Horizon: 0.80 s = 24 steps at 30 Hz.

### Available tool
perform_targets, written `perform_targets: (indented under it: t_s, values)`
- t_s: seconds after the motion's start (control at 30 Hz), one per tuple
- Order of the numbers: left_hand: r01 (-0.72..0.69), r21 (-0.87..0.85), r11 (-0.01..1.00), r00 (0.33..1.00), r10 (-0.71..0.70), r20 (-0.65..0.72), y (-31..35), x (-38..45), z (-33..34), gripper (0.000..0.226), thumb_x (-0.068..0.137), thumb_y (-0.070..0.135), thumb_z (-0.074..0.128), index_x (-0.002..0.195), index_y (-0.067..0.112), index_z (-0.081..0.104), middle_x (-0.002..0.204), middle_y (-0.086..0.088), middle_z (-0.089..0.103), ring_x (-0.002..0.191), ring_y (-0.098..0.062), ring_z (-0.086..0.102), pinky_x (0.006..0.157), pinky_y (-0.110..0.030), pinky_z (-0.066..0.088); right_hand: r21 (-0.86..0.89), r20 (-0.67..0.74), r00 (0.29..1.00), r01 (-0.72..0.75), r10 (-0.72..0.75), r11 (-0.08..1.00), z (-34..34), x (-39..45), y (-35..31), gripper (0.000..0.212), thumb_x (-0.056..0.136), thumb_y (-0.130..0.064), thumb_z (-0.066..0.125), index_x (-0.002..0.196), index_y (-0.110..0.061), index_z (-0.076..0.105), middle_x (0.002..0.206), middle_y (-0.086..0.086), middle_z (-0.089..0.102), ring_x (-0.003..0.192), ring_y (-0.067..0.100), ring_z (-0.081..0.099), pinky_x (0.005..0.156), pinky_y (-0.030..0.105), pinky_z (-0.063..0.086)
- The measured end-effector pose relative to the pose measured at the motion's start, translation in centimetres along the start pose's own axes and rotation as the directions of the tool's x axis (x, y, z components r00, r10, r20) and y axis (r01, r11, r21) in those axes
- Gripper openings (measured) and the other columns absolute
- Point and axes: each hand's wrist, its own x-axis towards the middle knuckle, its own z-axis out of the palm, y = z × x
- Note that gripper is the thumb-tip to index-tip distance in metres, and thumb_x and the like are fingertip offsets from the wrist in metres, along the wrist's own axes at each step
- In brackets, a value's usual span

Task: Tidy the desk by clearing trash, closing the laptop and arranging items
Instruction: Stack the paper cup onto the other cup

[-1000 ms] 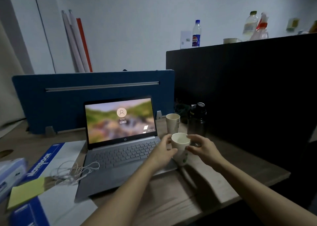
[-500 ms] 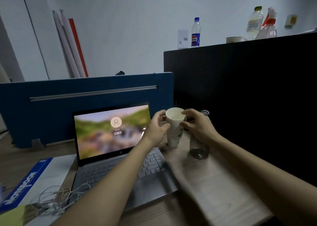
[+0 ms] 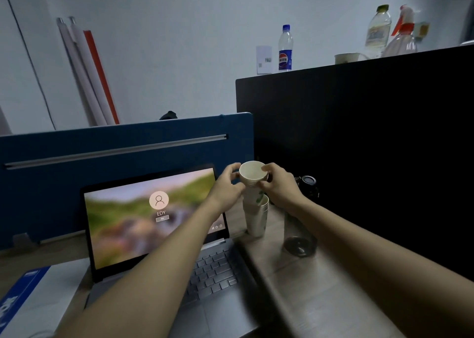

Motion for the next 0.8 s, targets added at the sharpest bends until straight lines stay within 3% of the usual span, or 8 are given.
perform_targets:
  t_s: [0.1,0.23,0.4,0.6,0.7,0.8]
  values:
    - [0.035,0.048,0.998,0.999,-0.036,0.012,-1.5,0.7,0.6,0.05,0.09,0.006,0.056,0.135,0.024,0.045,0.128,0.001,0.059,0.122,-0.017,0.053,0.104,-0.042,0.045,-0.011,0.019,0.998,-0.057,0.057,0.998,1.1,0.4,0.5,0.044,0.084,-0.019,0.064,0.126,-0.011,0.055,0.121,0.011,0.065,0.111,0.025,0.059,0.078,0.024,0.039]
    - [0.104,0.057,0.993,0.992,-0.108,0.067,-3.4,0.9,1.3,0.058,0.09,0.001,0.051,0.144,0.016,0.038,0.14,-0.008,0.052,0.126,-0.022,0.051,0.107,-0.041,0.043,-0.03,0.047,0.992,-0.113,0.114,0.993,2.4,0.0,1.4,0.044,0.086,-0.016,0.06,0.129,-0.009,0.053,0.123,0.015,0.062,0.11,0.029,0.059,0.081,0.031,0.048]
    - [0.129,0.067,0.989,0.985,-0.136,0.105,-5.3,0.5,1.8,0.063,0.09,-0.001,0.053,0.147,0.013,0.033,0.142,-0.004,0.047,0.122,-0.01,0.045,0.108,-0.036,0.042,-0.037,0.074,0.986,-0.15,0.152,0.988,3.7,-0.6,2.3,0.045,0.09,-0.014,0.055,0.135,-0.007,0.05,0.128,0.016,0.06,0.114,0.029,0.057,0.081,0.03,0.047]
    - [0.136,0.046,0.99,0.984,-0.141,0.108,-6.1,-0.2,1.7,0.068,0.088,-0.005,0.051,0.149,0.018,0.031,0.147,-0.002,0.044,0.135,-0.014,0.041,0.111,-0.042,0.039,-0.047,0.066,0.986,-0.152,0.155,0.987,4.5,-1.3,2.4,0.046,0.094,-0.014,0.053,0.139,-0.007,0.046,0.133,0.017,0.058,0.121,0.03,0.054,0.093,0.034,0.047]
    - [0.147,0.032,0.989,0.982,-0.15,0.112,-6.2,-0.7,1.3,0.066,0.089,-0.006,0.049,0.149,0.018,0.033,0.147,-0.001,0.044,0.135,-0.015,0.043,0.103,-0.034,0.042,-0.055,0.073,0.986,-0.146,0.149,0.988,4.2,-1.6,2.3,0.047,0.093,-0.016,0.055,0.138,-0.006,0.048,0.132,0.016,0.059,0.121,0.029,0.055,0.095,0.034,0.046]
    - [0.153,-0.003,0.988,0.98,-0.151,0.131,-5.8,-1.6,1.1,0.064,0.089,-0.009,0.046,0.147,0.016,0.036,0.145,0.0,0.047,0.133,-0.015,0.045,0.076,-0.009,0.048,-0.074,0.08,0.987,-0.13,0.136,0.989,3.8,-2.4,2.2,0.046,0.091,-0.018,0.057,0.135,-0.006,0.05,0.129,0.016,0.06,0.118,0.03,0.056,0.093,0.035,0.047]
